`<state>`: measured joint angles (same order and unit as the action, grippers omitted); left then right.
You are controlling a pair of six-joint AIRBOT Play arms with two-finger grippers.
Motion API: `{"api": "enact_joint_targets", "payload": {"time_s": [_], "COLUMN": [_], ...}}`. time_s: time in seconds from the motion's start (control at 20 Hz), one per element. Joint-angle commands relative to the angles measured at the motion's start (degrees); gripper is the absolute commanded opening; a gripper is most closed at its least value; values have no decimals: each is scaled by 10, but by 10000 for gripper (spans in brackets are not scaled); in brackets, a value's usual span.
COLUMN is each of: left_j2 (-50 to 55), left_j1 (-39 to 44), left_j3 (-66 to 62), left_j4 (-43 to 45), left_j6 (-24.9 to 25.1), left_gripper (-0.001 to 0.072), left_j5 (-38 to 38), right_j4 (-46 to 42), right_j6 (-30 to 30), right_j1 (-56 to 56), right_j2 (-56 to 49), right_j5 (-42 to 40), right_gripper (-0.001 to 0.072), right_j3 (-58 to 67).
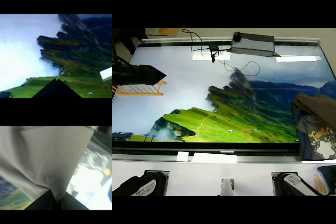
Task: Fold the shirts.
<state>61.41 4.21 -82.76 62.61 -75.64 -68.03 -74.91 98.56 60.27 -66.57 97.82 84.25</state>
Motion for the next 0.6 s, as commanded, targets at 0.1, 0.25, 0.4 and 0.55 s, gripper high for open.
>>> {"api": "enact_joint_targets", "payload": {"time_s": [0.1, 0.25, 0.4, 0.55], "left_j2": [1, 2, 5, 6], "left_j1": [0, 0, 0, 0], "left_j3": [7, 7, 7, 2], "left_j4": [0, 0, 0, 0], "left_j6": [2, 2, 1, 0], "left_gripper": [35, 35, 35, 32], "left_j5": [0, 1, 0, 7], "right_j4": [-127, -85, -77, -77], "right_j6": [29, 43, 19, -21], "right_j1": [4, 4, 4, 1], "right_j2": [86, 94, 95, 95], "right_j5": [-68, -108, -140, -202], "right_gripper": [31, 103, 687, 691], "right_j3": [-221, -313, -320, -206]}}
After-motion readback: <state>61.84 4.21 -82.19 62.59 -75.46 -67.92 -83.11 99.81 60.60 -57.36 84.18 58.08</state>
